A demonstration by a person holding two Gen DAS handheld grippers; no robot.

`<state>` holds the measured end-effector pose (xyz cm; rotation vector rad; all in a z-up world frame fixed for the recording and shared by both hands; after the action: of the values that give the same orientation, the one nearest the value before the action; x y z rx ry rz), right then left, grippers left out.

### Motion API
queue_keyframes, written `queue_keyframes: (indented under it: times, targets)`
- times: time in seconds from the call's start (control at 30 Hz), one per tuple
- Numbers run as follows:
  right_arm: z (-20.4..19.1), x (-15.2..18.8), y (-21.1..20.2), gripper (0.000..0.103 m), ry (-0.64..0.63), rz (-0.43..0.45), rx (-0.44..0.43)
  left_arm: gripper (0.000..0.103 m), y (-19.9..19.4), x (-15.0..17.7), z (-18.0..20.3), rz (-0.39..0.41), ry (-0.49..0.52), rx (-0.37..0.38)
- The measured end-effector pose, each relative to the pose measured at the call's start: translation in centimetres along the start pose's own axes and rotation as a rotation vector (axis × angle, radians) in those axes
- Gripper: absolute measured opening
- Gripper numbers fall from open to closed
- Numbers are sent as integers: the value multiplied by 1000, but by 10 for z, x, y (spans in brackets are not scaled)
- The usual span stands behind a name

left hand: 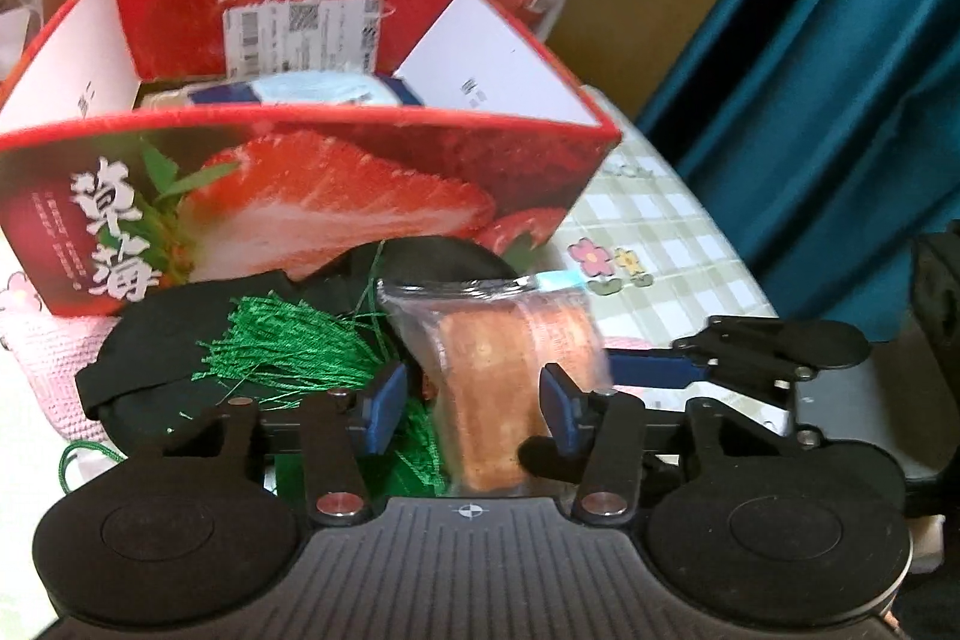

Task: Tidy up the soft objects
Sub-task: 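Lift the pastry with the left tool and lower it into the red box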

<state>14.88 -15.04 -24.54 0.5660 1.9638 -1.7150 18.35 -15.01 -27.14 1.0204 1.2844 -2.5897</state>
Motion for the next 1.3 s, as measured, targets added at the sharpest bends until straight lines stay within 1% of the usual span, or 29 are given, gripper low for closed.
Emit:
queue_keyframes:
  times: [0.07, 0.17, 0.2, 0.33, 0.37, 0.5, 0.87, 1.13, 1.3]
  targets:
    - [1, -1, 2, 55, 5, -2, -5, 51, 6, 1, -6, -16, -28, 10]
    - [1, -3, 3, 54, 6, -3, -5, 51, 13, 2, -4, -15, -56, 68]
    - [1, -3, 4, 54, 7, -4, -5, 51, 14, 1, -3, -14, -55, 78]
    - [0, -5, 1, 53, 16, 2, -4, 51, 10, -2, 2, -5, -26, 70]
    - [0, -6, 0, 51, 14, 6, -4, 51, 8, -3, 3, 2, -25, 71]
    - [0, -16, -9, 49, 16, 33, -9, 51, -5, -13, 4, 46, -12, 71]
    - [-4, -55, -32, 49, -11, 114, -11, 51, -48, -46, 13, 185, 33, 92]
    - [-15, -89, -42, 49, -51, 164, -19, 51, -69, -63, 6, 253, 35, 93]
    - [-23, -111, -41, 49, -79, 183, -19, 51, -80, -75, -4, 290, 37, 82]
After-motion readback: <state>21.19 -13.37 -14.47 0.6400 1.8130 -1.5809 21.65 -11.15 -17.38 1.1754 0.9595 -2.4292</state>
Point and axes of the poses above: each gripper's, at about its wrist camera, not at the fingertips, and y roughly the way its jaws point, z to its right, x to its underside, the point moved 9 cm from there along y, roughly the way its jaws point, and after that the axes turned 8 degrees about x, right-handed, at the moved point
